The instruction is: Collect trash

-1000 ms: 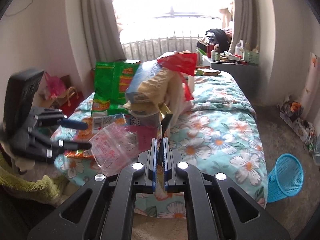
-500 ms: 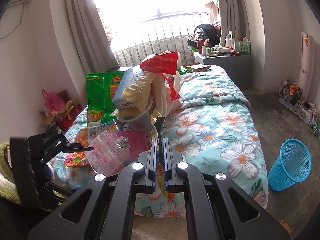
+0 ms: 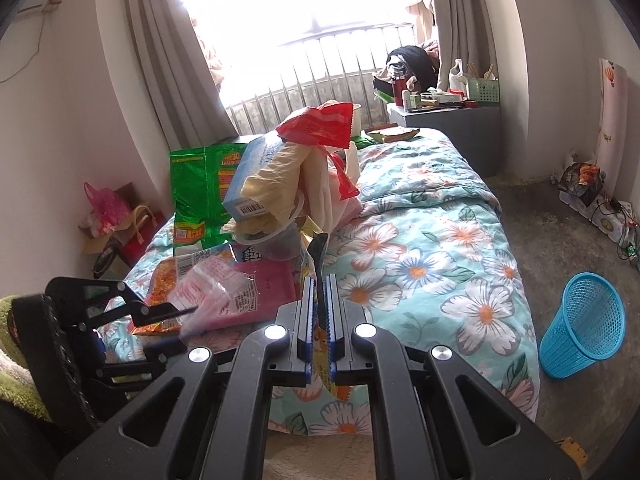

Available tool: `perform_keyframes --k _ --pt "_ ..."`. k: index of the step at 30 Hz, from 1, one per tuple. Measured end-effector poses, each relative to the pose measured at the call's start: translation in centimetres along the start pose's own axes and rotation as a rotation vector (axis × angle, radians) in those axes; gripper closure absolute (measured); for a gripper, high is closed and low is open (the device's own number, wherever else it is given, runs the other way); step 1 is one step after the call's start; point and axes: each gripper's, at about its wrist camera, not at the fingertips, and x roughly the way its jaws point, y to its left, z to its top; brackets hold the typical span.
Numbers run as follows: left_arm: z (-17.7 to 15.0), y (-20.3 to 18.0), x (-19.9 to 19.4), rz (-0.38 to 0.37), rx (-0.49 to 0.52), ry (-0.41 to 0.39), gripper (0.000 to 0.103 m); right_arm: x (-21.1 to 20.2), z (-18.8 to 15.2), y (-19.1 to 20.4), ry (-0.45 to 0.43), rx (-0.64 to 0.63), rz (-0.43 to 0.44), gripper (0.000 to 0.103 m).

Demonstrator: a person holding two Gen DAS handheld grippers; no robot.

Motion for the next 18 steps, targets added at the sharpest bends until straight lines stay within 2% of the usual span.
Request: perform_keyframes --k 5,8,14,18 --pt "0.5 2.0 -0.8 0.040 -0.095 -0.010 0.095 -0.3 0.0 -0.2 -0.014 0.009 0.001 0.097" --pt "0.5 4.1 -1.3 0.040 -0.189 -0.009 0.096 -0.7 0.1 -0.4 -0.027 0.017 0.006 0.098" --pt "0.8 8.7 -2.0 -0.003 -0.380 -0.017 0.097 -1.0 0.1 -1.1 -0.031 0.042 -0.001 0.098" --pt "0.7 10.7 -1.8 -0.027 -0.468 -0.015 0.097 -0.7 -0.2 -3.2 -0.004 0.147 0.042 0.097"
